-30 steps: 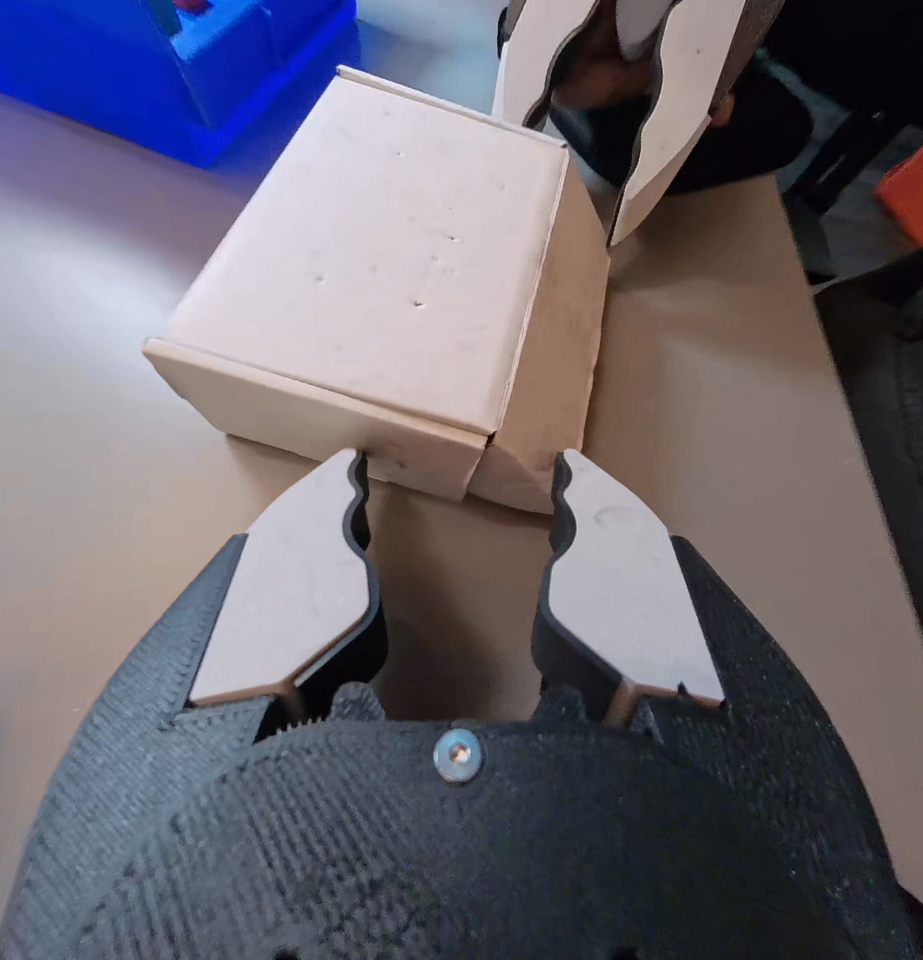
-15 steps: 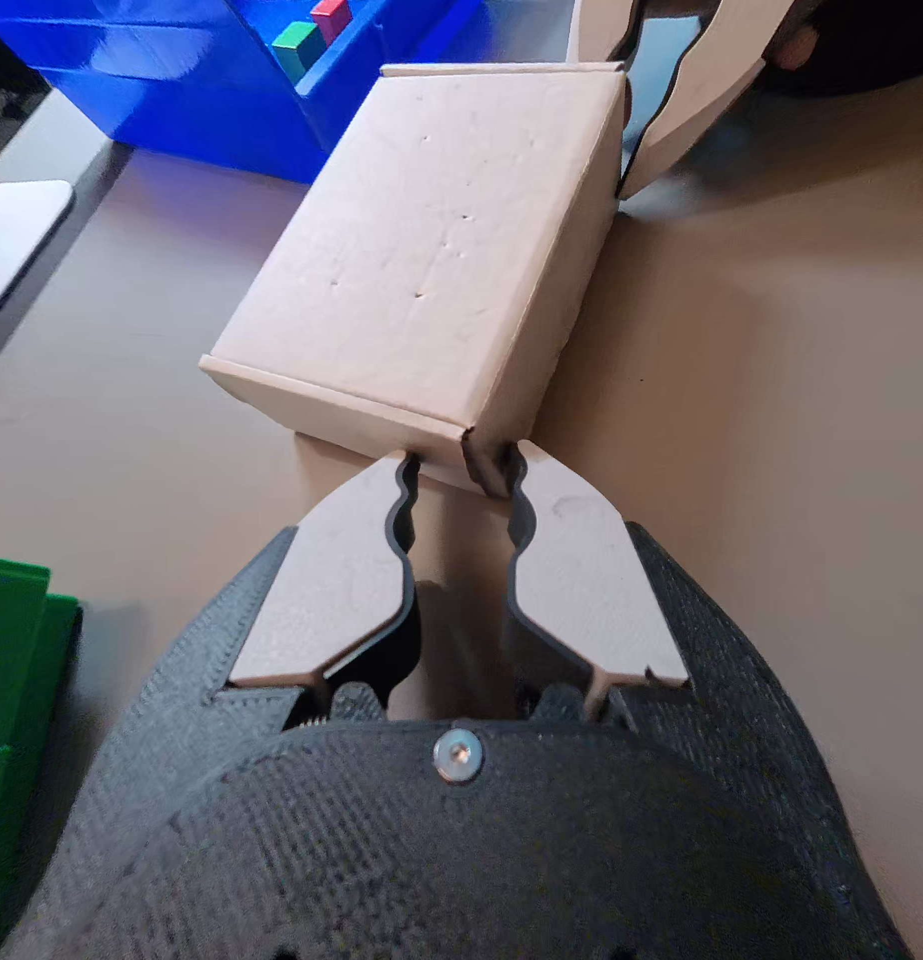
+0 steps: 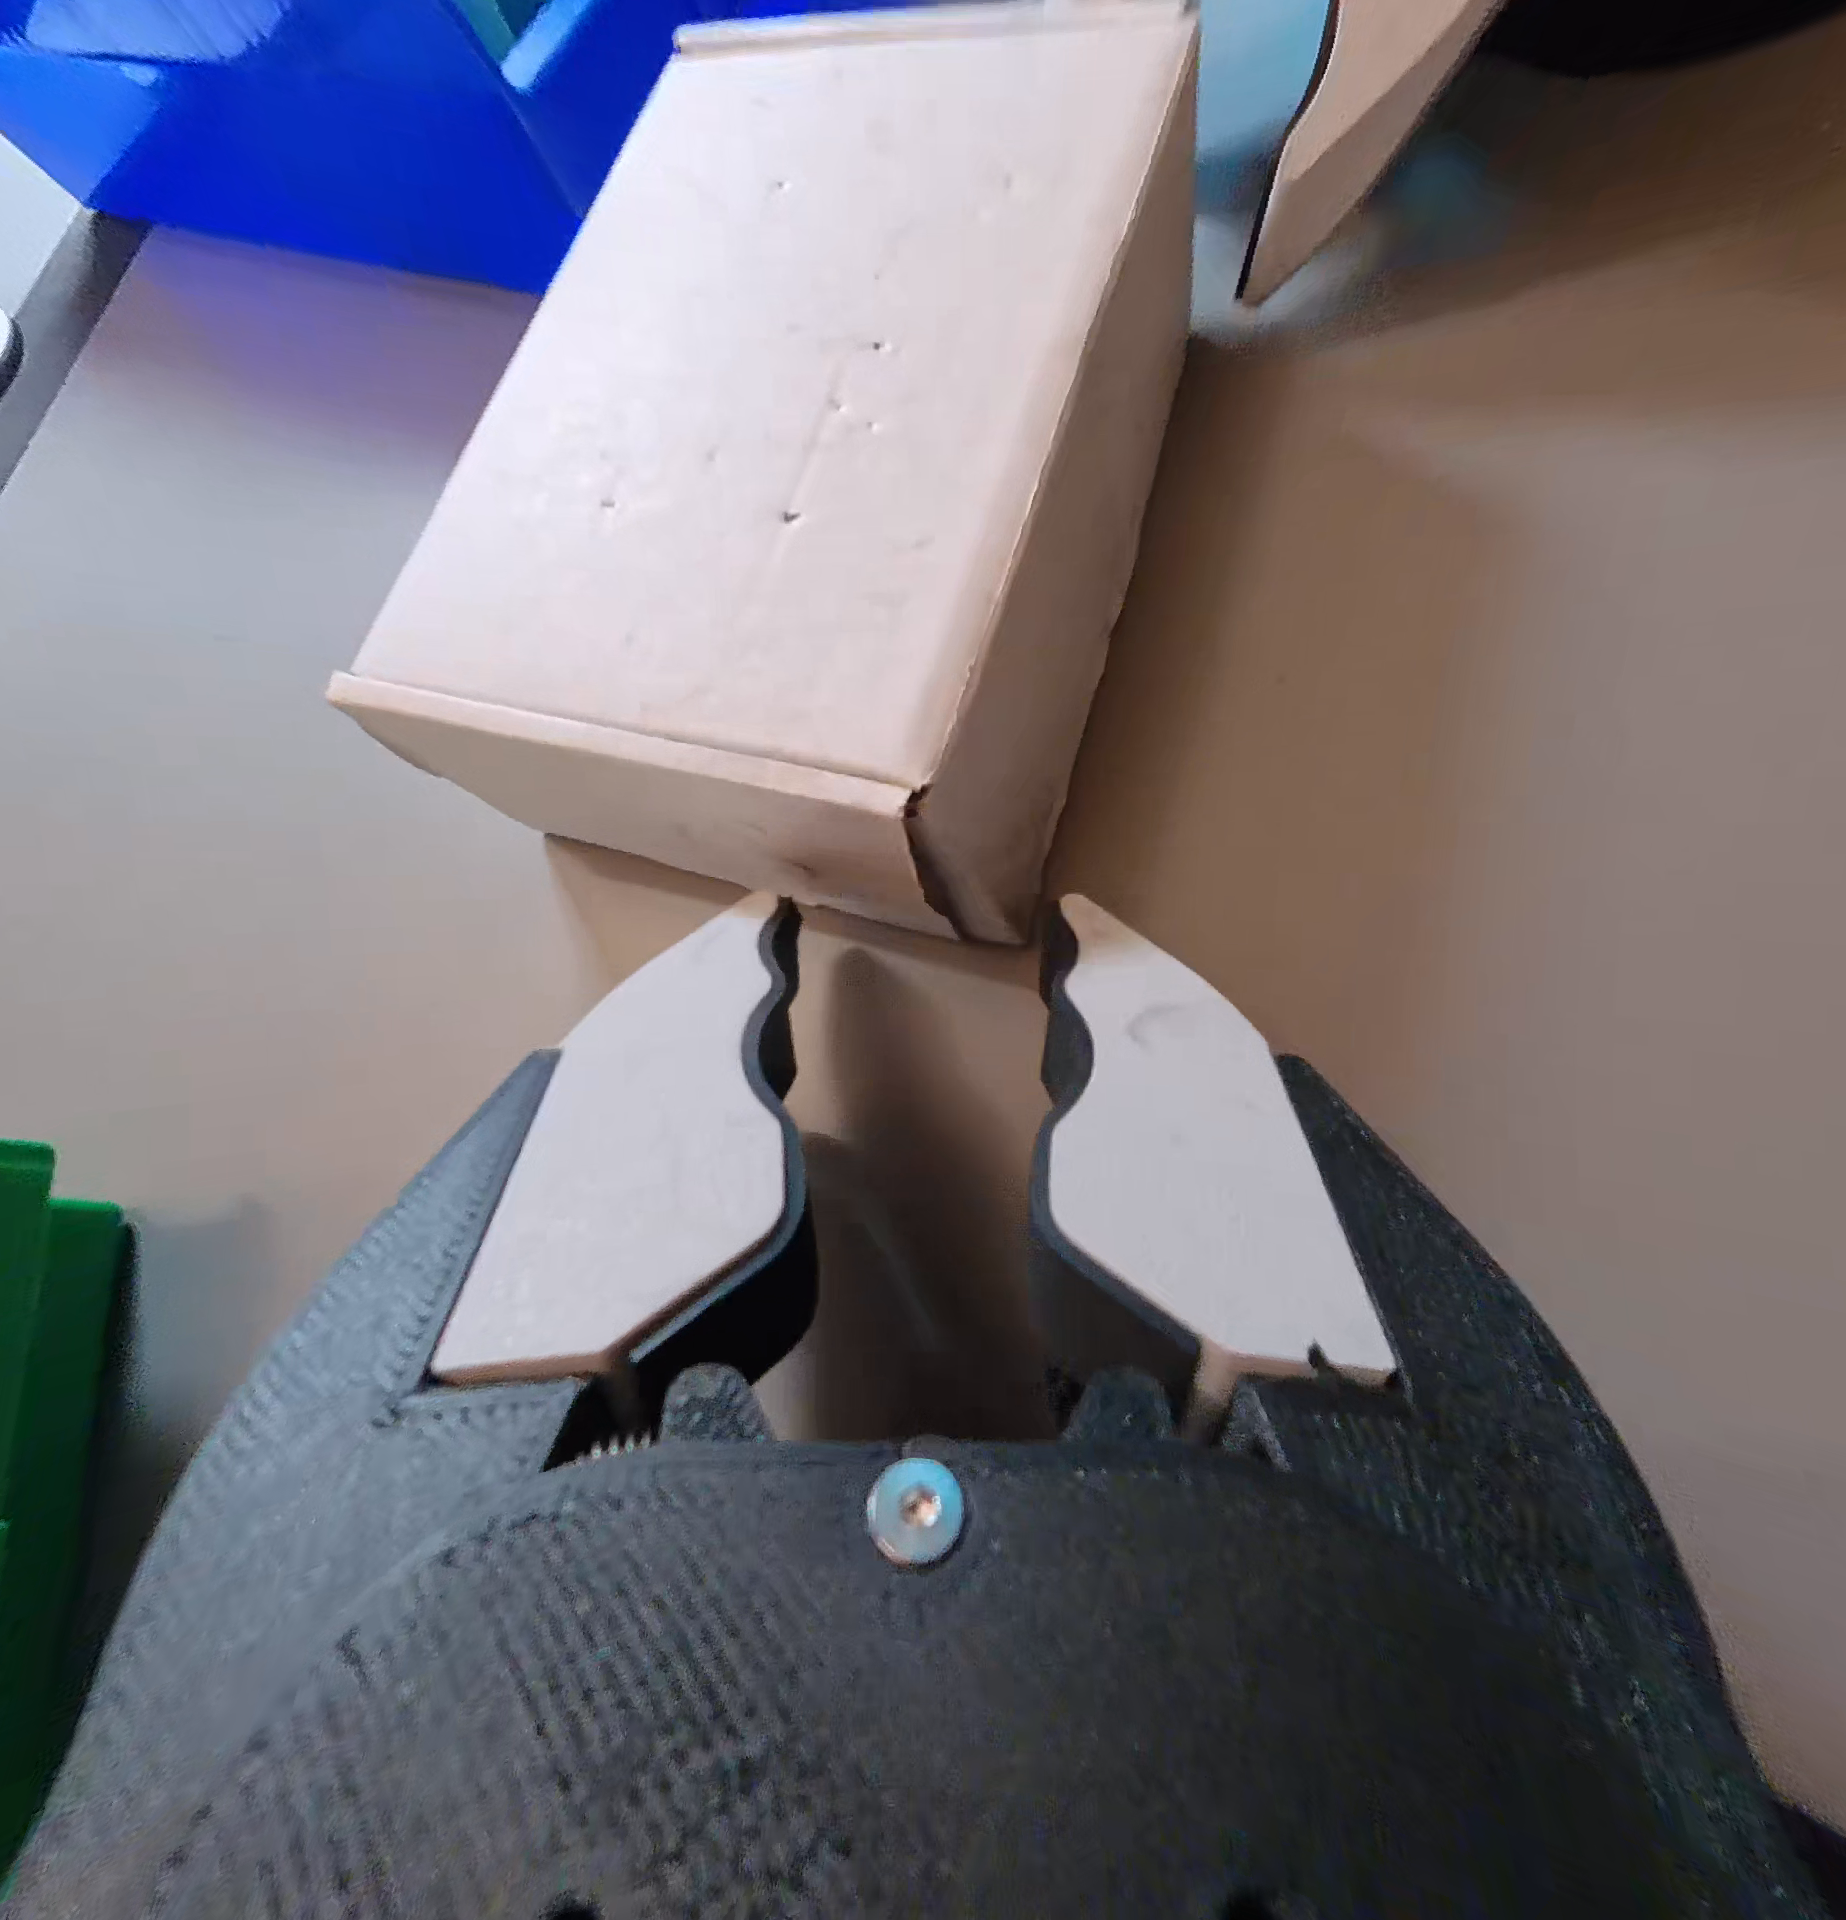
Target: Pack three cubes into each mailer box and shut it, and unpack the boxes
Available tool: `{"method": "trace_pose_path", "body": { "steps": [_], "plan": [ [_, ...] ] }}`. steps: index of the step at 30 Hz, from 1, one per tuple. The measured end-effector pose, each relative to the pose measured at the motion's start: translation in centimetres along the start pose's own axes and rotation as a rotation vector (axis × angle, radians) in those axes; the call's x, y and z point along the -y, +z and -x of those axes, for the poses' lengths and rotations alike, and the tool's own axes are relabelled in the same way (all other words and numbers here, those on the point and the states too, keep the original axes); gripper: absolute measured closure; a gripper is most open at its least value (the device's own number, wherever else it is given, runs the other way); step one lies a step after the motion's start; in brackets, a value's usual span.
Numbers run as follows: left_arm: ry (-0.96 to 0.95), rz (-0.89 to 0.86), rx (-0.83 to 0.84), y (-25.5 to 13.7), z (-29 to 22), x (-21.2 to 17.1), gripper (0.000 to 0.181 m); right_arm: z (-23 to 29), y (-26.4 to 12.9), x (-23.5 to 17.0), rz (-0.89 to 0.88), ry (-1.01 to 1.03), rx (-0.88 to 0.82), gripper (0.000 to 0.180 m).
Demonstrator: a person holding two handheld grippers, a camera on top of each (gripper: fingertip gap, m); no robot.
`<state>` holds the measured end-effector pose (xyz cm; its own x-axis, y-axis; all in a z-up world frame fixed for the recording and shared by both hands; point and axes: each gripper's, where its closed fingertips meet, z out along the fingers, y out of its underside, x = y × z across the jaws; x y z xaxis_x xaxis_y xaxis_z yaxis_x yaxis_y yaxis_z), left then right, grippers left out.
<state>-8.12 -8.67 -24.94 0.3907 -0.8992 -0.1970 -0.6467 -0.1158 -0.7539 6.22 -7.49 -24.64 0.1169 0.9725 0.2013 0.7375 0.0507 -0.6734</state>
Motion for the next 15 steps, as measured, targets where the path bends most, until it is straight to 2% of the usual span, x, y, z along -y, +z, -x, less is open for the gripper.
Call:
{"method": "trace_pose_path", "body": {
  "steps": [3, 5, 15],
  "plan": [
    [0.043, 0.019, -0.001, 0.5, 0.2, 0.0, 0.145, -0.4, 0.6, -0.2, 0.026, -0.018, 0.001, 0.138],
    [0.056, 0.024, 0.004, 0.6, 0.4, 0.0, 0.147, -0.9, 0.7, -0.2, 0.036, -0.039, -0.016, 0.144],
    [0.219, 0.014, 0.007, 0.9, 0.9, 0.0, 0.158, -0.7, 0.7, -0.1, 0.024, -0.104, -0.005, 0.149]
  ]
}}
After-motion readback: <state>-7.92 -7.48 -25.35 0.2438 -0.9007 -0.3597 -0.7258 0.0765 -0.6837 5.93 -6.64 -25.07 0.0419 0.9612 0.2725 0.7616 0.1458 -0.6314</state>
